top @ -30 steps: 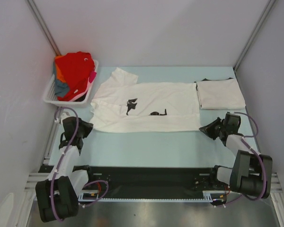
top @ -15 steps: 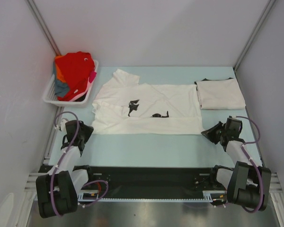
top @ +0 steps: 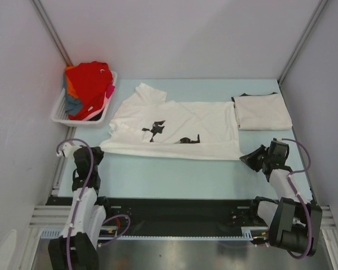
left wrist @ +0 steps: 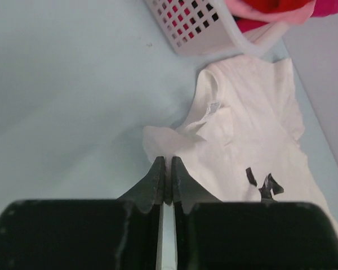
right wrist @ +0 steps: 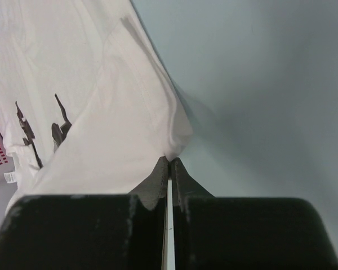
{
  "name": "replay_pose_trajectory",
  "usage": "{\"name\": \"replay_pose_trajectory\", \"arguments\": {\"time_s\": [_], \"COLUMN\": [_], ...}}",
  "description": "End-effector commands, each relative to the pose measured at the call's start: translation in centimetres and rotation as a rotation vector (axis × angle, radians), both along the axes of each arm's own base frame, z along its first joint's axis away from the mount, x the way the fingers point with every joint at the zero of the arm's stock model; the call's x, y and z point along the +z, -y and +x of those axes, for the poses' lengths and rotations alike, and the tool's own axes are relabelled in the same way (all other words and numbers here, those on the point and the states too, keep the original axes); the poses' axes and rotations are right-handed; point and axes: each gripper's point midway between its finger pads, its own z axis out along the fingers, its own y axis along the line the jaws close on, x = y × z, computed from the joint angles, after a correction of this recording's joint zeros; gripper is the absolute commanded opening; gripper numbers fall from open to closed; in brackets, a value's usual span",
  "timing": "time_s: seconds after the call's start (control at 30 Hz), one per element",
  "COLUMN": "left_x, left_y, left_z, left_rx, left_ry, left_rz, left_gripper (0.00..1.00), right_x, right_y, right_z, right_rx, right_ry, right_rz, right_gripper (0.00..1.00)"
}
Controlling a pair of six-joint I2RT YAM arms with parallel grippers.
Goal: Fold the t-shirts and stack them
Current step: Fold the tshirt
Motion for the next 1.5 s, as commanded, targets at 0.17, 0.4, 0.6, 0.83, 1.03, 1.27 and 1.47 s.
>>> {"name": "replay_pose_trajectory", "arguments": {"time_s": [0.17, 0.4, 0.6, 0.83, 1.03, 1.27, 1.47], "left_x": [1.7, 3.4, 4.0, 0.7, 0.3, -1.8, -4.4], "left_y": [-4.6, -1.9, 1.7, 3.1, 3.8, 3.3, 4.3], "left_z": [-3.2, -1.0, 1.7, 4.8, 7.1, 8.6, 9.9], "left_rx": [0.236, 0.038, -0.220, -0.285, -0.304, -0.284, -0.320], "left_ry": [-0.127, -0.070, -0.044, -0.113, -0.131, -0.204, -0.308], "left_rz": [0.150, 0.139, 0.116, -0.001, 0.071, 0.059, -0.025], "left_gripper": [0.79, 0.80, 0.77, 0.60, 0.28, 0.09, 0.01], "right_x": [0.4, 0.5, 0.8, 0.8, 0.9, 0.8, 0.3], "right_y": [1.4, 1.4, 1.8, 2.3, 2.0, 1.9, 1.5], "right_z": [-0.4, -0.6, -0.3, 0.1, 0.5, 0.6, 0.0], "right_rx": [-0.055, -0.055, -0.045, -0.051, -0.042, -0.039, -0.036], "right_ry": [0.001, 0.000, 0.011, -0.008, 0.002, -0.008, -0.033], "right_rz": [-0.064, -0.066, -0.101, -0.143, -0.137, -0.134, -0.119], "right_gripper": [0.00, 0.00, 0.00, 0.00, 0.00, 0.00, 0.00]}}
